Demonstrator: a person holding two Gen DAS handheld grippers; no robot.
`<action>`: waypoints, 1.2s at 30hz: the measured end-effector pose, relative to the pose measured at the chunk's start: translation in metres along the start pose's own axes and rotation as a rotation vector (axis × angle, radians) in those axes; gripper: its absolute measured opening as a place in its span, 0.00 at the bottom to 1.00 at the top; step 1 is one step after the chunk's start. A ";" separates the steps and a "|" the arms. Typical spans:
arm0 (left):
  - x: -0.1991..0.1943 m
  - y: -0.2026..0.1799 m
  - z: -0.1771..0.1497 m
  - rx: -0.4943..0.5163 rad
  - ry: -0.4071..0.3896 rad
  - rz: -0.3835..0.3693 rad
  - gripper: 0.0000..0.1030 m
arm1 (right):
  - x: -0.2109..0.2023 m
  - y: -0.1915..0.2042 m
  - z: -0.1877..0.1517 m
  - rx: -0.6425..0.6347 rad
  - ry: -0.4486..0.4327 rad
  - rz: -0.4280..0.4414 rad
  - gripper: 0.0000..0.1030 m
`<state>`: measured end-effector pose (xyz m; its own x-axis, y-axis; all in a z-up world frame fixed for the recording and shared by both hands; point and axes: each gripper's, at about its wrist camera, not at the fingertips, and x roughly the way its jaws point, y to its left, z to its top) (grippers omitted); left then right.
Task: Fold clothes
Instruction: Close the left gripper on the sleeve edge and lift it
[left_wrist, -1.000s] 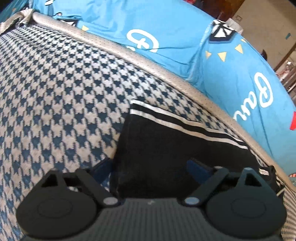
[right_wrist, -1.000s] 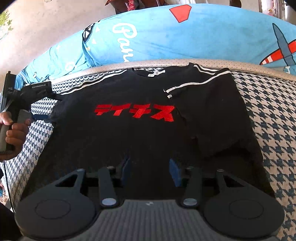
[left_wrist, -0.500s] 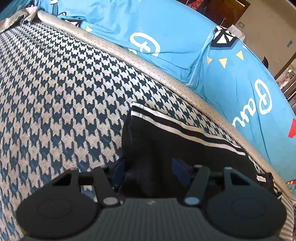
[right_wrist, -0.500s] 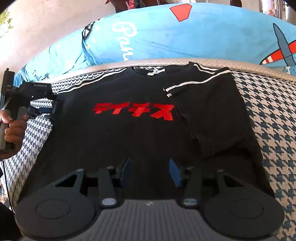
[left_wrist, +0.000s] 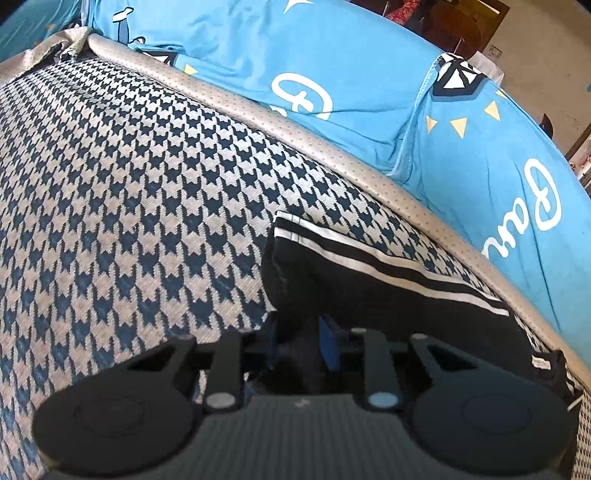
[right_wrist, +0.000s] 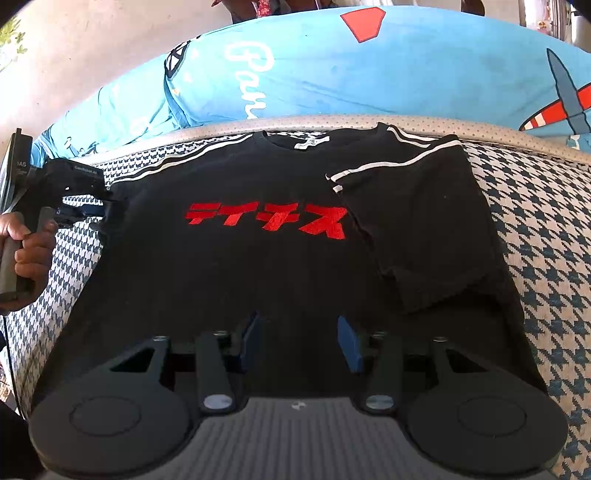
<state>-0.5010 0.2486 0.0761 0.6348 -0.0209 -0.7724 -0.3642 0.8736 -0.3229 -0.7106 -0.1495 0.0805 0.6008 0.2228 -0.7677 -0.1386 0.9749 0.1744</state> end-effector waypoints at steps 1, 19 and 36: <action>0.000 -0.002 -0.001 0.006 -0.003 0.002 0.16 | 0.000 0.000 0.000 0.000 0.001 0.000 0.46; -0.032 -0.093 -0.035 0.269 -0.089 -0.110 0.12 | -0.001 0.000 0.000 -0.002 -0.003 -0.002 0.46; -0.069 -0.133 -0.059 0.441 -0.137 -0.281 0.68 | 0.000 0.001 0.001 -0.005 0.002 0.004 0.46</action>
<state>-0.5362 0.1051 0.1400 0.7605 -0.2449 -0.6013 0.1345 0.9655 -0.2232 -0.7102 -0.1487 0.0813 0.5990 0.2265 -0.7680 -0.1449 0.9740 0.1742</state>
